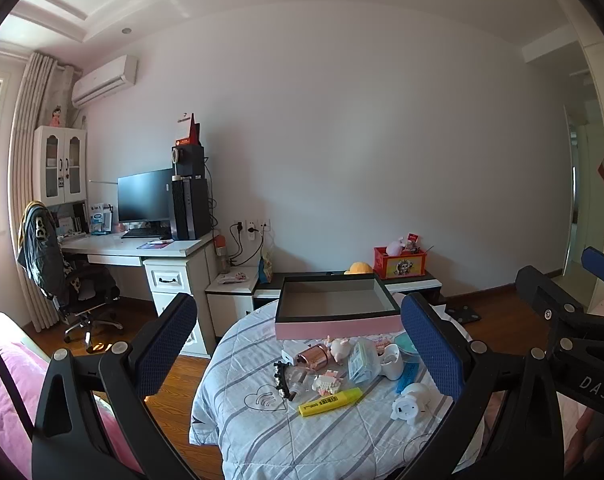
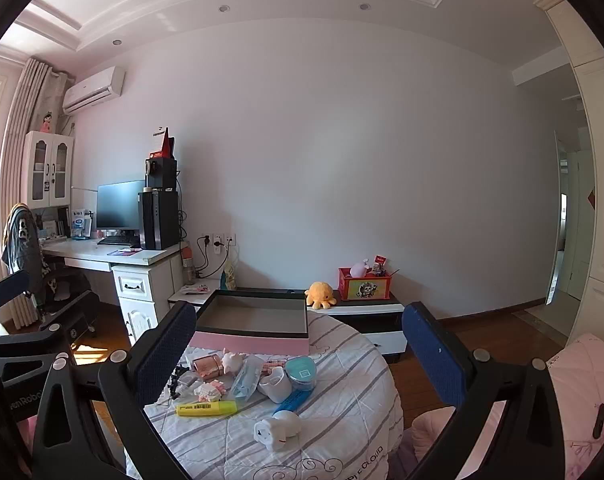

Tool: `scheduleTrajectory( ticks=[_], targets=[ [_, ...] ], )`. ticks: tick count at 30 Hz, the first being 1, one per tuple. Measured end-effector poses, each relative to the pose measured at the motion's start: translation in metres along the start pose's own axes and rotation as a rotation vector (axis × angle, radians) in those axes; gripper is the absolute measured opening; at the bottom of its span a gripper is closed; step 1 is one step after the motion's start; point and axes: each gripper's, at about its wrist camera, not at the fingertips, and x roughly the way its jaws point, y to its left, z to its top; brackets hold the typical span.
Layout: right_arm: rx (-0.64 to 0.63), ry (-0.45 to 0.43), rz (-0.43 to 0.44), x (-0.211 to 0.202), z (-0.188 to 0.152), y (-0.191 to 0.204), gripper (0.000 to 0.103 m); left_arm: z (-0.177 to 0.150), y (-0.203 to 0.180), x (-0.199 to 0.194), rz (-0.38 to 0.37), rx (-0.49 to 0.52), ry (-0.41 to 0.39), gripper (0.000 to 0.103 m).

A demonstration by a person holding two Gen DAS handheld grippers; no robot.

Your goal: Organize rigid objects

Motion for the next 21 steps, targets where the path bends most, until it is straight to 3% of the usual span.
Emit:
scheduleTrajectory(
  ticks=[21],
  targets=[
    [-0.007,0.005,0.003,-0.0026,0.0008,0.0032,0.103,-0.0023,-0.0013,-0.0005,0.004,-0.009,-0.005,0.103]
  ],
)
